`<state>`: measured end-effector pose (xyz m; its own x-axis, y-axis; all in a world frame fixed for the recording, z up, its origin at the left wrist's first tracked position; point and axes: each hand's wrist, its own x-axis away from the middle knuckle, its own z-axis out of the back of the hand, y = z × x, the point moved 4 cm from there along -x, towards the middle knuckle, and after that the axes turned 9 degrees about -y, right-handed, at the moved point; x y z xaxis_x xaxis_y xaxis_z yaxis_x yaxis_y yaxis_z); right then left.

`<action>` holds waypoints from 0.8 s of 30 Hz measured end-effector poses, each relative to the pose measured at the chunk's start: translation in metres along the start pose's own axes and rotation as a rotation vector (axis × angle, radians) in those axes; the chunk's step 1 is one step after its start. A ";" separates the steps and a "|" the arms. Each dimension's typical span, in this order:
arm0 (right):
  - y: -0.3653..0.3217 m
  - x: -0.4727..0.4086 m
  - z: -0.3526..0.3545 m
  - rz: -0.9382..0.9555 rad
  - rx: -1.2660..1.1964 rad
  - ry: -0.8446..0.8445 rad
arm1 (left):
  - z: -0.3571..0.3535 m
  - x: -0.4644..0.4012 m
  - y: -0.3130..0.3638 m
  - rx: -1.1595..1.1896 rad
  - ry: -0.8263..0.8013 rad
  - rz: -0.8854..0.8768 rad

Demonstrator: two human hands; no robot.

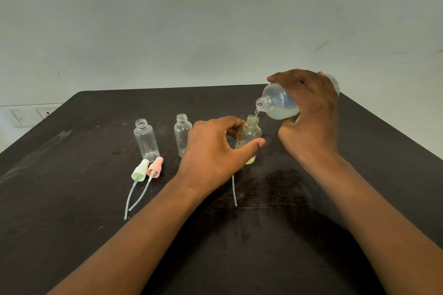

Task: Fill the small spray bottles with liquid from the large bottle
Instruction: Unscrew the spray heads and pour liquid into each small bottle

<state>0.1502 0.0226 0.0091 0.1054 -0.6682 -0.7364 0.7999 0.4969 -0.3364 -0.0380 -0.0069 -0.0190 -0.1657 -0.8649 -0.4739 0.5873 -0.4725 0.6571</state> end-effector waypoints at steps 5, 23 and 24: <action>0.000 0.000 0.000 0.006 0.004 0.001 | 0.000 0.001 0.001 0.002 0.003 0.010; -0.001 0.000 -0.001 0.003 0.019 -0.002 | -0.001 0.001 0.000 -0.003 -0.004 0.010; -0.001 0.000 -0.001 0.002 0.018 -0.002 | 0.000 0.001 0.000 -0.005 -0.002 0.006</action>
<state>0.1493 0.0225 0.0089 0.1083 -0.6686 -0.7357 0.8103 0.4881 -0.3243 -0.0375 -0.0078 -0.0194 -0.1636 -0.8683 -0.4683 0.5926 -0.4660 0.6570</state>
